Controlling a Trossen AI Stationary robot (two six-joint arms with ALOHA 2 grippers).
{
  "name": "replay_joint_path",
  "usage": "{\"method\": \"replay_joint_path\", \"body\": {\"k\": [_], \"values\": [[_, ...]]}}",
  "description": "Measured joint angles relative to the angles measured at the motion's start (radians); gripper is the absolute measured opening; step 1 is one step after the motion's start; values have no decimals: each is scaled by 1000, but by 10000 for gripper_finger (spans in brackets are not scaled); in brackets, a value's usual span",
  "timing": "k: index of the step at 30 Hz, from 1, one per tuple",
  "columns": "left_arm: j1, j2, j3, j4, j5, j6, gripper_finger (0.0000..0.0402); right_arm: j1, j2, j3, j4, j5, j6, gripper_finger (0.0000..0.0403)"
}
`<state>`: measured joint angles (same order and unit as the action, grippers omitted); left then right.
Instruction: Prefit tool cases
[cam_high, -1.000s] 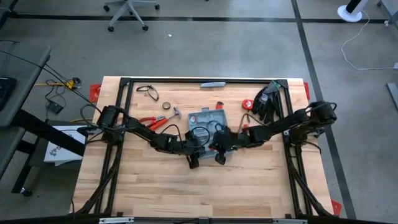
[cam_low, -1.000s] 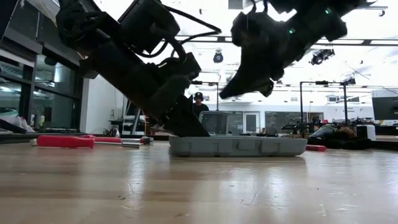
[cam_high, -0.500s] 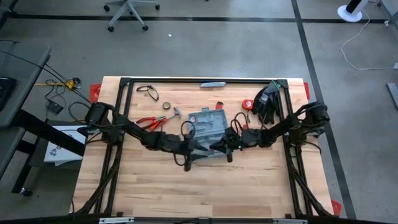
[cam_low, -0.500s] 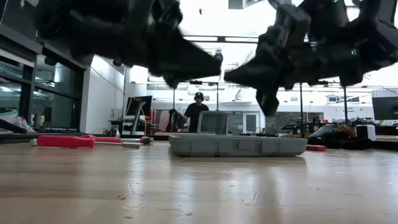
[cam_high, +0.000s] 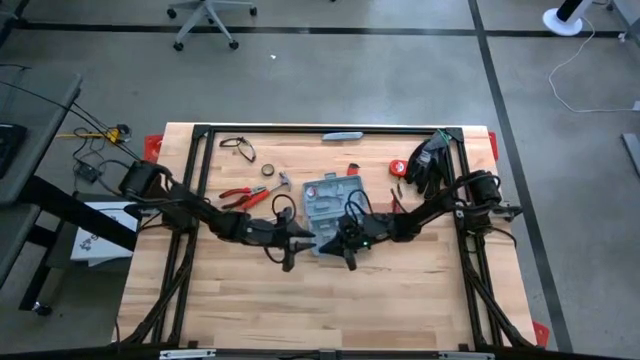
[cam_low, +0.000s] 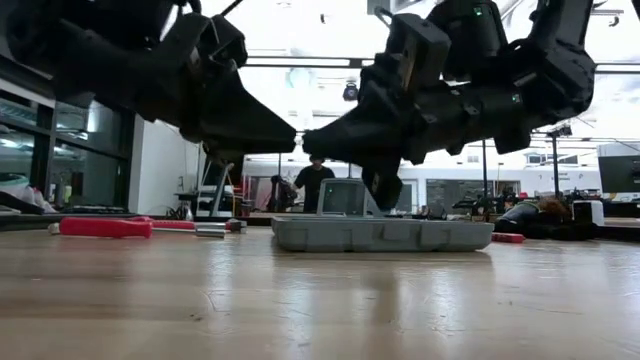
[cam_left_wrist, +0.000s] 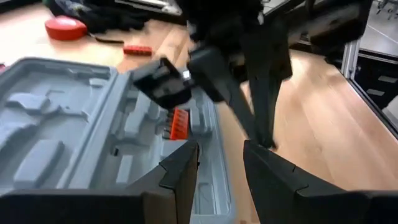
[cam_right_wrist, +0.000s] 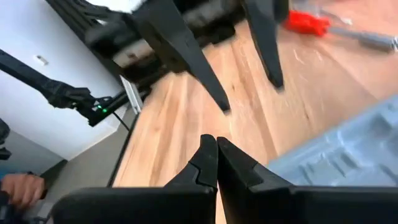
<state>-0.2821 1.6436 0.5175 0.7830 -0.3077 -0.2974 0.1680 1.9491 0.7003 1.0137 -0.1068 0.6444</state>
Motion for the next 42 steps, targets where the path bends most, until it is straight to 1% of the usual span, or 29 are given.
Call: {"method": "replay_joint_path", "body": {"k": [5, 11, 13, 15, 16, 17, 20, 26, 28, 31, 33, 36, 39, 42], "values": [[-7, -12, 0, 0, -17, 30, 122, 0, 0, 7, -6, -2, 27, 0], [-7, -12, 0, -23, -17, 21, 122, -5, -1, 30, -8, -1, 29, 0], [-7, -12, 0, -30, -17, 20, 122, -5, -2, 37, -60, 0, 37, 0], [-7, -12, 0, -39, -18, 20, 122, -6, 14, 44, -158, 5, 70, 0], [-7, -12, 0, -40, -18, 20, 122, -9, 30, 49, -164, 12, 73, 0], [-7, -12, 0, -40, -18, 20, 122, -16, 46, 51, -160, -5, 98, 0], [-7, -12, 0, -49, -18, 19, 122, -24, 57, 49, -88, -30, 97, 0], [-7, -12, 0, -58, -20, 11, 122, -24, 0, 43, -56, -52, 64, 0], [-7, -12, 0, -58, -20, 11, 122, -23, -2, 45, -42, -64, 67, 0], [-6, -12, 0, -60, -21, 11, 122, -15, 20, 44, -64, -67, 63, 0], [-6, -12, 0, -61, -22, 11, 122, -16, 57, 45, -55, -67, 68, 0], [-6, -12, 0, -62, -23, 11, 122, -36, 94, 50, -1, -116, 120, 0], [-6, -12, 0, -62, -23, 11, 122, -40, 87, 45, 61, -143, 132, 0], [-6, -12, 0, -62, -23, 11, 122, -40, 60, 43, 76, -151, 141, 0]]}}
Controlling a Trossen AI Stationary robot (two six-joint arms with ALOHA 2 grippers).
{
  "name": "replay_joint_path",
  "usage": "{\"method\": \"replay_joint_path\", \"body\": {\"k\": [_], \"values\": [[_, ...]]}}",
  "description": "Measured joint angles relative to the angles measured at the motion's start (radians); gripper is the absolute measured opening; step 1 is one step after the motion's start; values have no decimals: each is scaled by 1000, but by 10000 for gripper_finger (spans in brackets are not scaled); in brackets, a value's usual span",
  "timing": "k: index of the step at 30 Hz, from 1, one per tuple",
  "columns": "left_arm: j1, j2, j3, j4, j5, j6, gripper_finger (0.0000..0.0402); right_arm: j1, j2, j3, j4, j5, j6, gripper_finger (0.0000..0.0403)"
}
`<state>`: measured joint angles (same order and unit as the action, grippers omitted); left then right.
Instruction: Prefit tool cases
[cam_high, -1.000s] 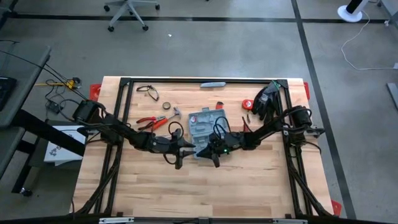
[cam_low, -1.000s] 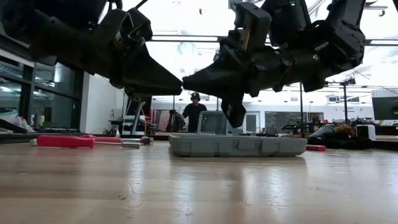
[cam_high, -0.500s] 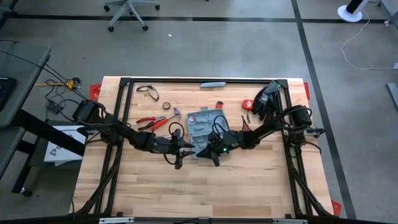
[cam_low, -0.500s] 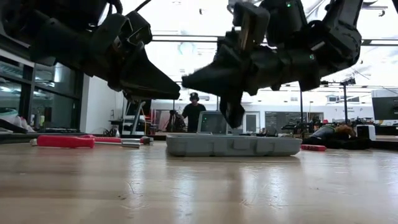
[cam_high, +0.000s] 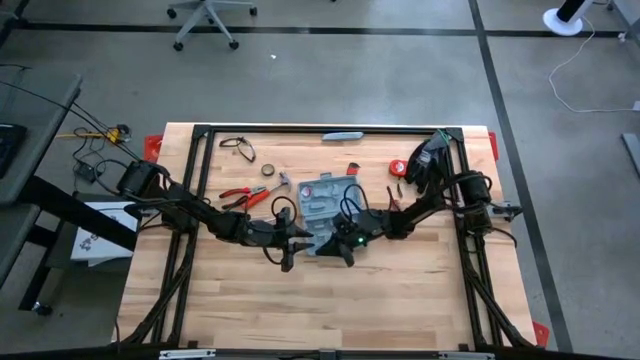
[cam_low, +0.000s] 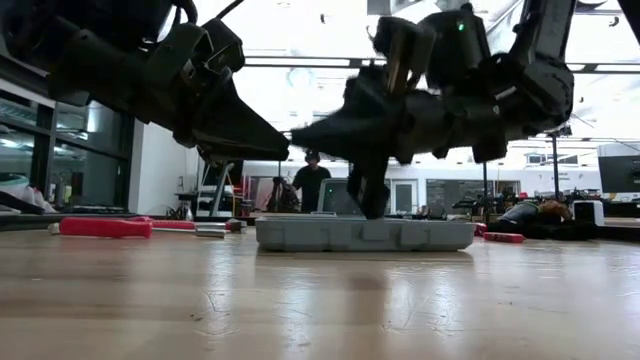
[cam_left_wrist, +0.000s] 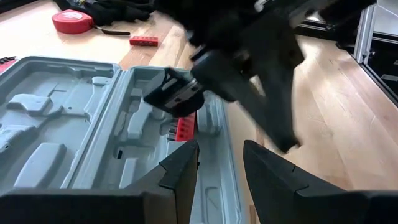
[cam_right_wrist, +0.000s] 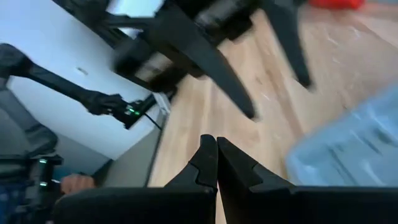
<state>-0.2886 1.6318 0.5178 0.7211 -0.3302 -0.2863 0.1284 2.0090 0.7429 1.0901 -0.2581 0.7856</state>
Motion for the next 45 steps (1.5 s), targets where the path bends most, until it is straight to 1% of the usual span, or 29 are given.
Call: {"method": "replay_joint_path", "body": {"k": [4, 10, 13, 16, 20, 23, 27, 30, 32, 37, 42, 45], "values": [[0, 0, 0, 0, 0, 0, 122, 3, -25, 2, 15, -2, -24, 0], [0, 0, 0, -5, -20, 0, 122, 2, 7, 5, -111, 31, -51, 0], [0, 0, 0, -19, -20, -2, 122, -5, 21, 5, -93, 6, -36, 0], [0, 0, 0, -28, -20, -17, 122, -5, 15, 1, -33, -12, -19, 0], [0, 0, 0, -30, -22, -18, 122, -1, -27, 2, 13, -22, -19, 0], [0, 0, 0, -30, -29, -18, 122, 10, -33, 3, -4, -21, -31, 0], [0, 0, 0, -30, -43, -18, 122, 21, -6, 4, -95, -4, -55, 0], [0, 0, 0, -33, -48, -18, 122, 15, 27, 7, -69, -16, -38, 0], [0, 0, 0, -37, -48, -19, 122, 9, 28, 6, -56, -32, -35, 0], [0, 0, 0, -44, -49, -26, 122, 2, -29, 0, -55, -45, -66, 0], [13, 0, 0, -42, -86, -49, 122, 3, -99, -16, -145, -33, -139, 0], [44, 0, 0, -42, -83, -69, 122, 6, -110, -27, -110, -33, -165, 0]]}}
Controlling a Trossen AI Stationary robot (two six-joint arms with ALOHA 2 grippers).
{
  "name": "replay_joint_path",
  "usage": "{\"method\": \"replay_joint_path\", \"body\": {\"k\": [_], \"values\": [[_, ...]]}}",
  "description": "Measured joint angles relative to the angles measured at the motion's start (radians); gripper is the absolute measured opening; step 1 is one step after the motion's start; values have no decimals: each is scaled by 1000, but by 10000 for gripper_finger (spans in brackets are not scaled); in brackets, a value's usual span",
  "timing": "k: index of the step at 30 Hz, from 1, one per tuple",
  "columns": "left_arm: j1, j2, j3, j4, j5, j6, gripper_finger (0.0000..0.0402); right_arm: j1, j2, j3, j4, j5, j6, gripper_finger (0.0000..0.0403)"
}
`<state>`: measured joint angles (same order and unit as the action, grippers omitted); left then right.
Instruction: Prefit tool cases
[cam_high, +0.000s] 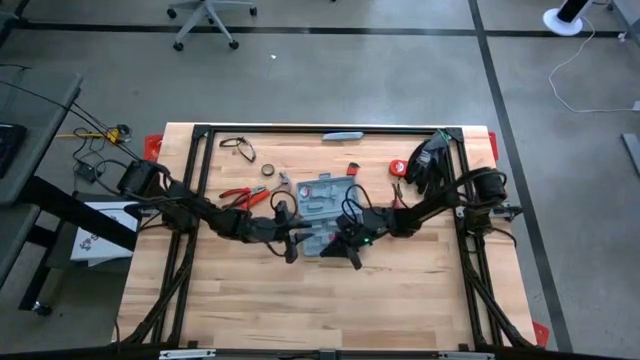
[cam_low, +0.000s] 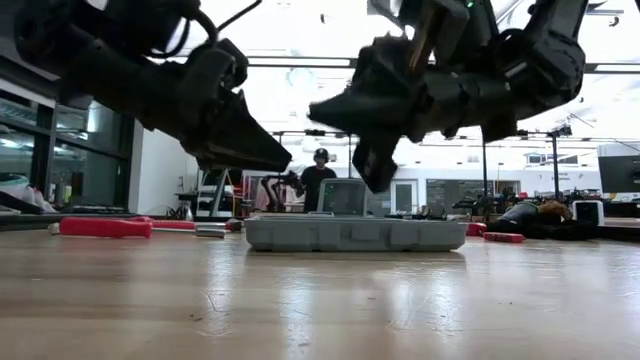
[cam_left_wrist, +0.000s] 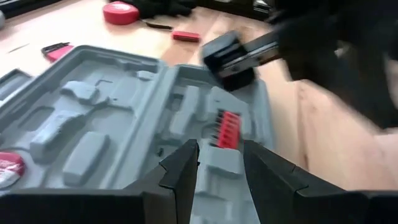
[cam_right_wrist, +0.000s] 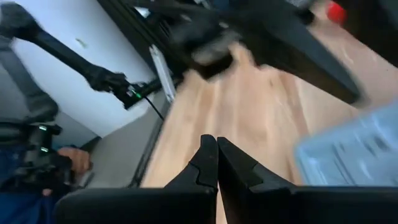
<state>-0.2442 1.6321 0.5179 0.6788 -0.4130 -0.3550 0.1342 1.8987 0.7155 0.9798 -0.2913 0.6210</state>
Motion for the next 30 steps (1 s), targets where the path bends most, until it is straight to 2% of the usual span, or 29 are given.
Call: {"method": "replay_joint_path", "body": {"k": [5, 9, 16, 23, 30], "values": [[53, 0, 0, -3, 63, -2, 122, -6, 48, 9, 12, -20, 4, 0], [70, 0, 0, -19, 61, -1, 122, -11, 104, 54, 34, -79, 26, 0], [63, 0, 0, -64, 63, -2, 122, -35, 170, 89, 44, -104, 68, 0], [52, 0, 0, -69, 60, -1, 122, -26, 40, 87, -18, -96, 23, 0], [71, 0, 0, -5, 34, 20, 122, 26, -147, 86, -450, 110, -133, 0]]}}
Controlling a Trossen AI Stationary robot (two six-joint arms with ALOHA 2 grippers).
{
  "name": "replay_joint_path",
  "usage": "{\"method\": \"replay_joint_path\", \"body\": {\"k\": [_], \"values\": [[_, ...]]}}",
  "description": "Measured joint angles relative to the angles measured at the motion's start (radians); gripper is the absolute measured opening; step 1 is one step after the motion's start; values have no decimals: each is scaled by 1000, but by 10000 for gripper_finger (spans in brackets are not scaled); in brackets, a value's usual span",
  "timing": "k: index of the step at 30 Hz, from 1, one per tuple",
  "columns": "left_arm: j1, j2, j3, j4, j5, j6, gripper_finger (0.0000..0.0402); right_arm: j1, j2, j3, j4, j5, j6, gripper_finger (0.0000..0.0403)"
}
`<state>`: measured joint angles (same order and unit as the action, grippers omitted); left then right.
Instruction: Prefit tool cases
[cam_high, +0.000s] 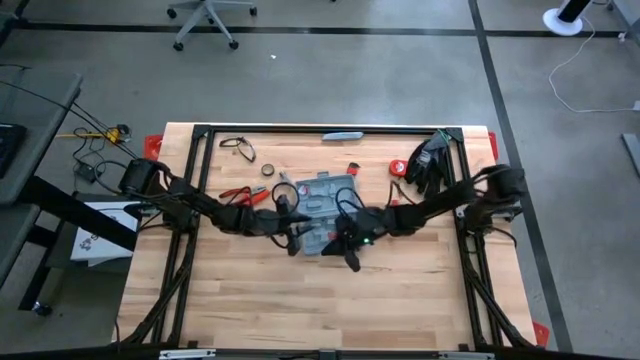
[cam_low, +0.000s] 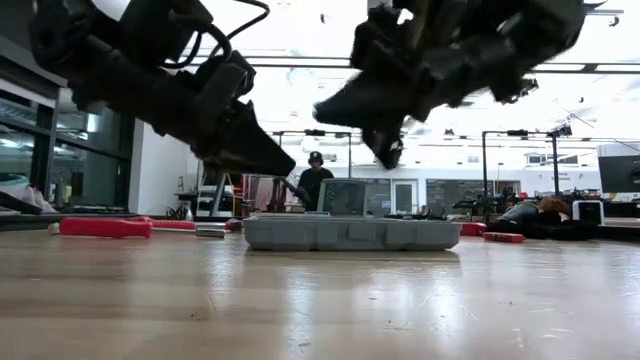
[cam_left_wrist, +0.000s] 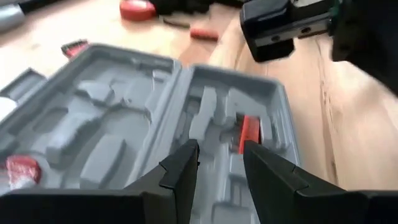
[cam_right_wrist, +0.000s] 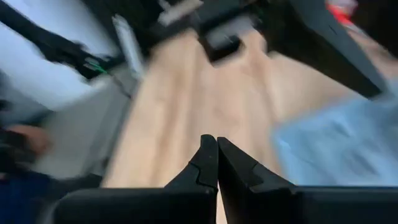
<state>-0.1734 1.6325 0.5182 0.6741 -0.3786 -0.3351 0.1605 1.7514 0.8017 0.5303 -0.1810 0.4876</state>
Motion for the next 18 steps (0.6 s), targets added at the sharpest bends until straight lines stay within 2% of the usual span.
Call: {"method": "replay_joint_path", "body": {"k": [4, 8, 14, 18], "values": [[27, 0, 25, 27, 30, 68, 122, 32, -93, -1, -256, 159, -49, 0], [71, 4, 119, -23, 131, 200, 122, 60, -188, 0, -463, 341, -70, 0], [153, 62, 357, -284, 258, 395, 122, 94, -261, 0, -768, 574, -2, 0], [204, 146, 506, -430, 326, 496, 122, 118, -265, 0, -933, 649, 89, 0]]}}
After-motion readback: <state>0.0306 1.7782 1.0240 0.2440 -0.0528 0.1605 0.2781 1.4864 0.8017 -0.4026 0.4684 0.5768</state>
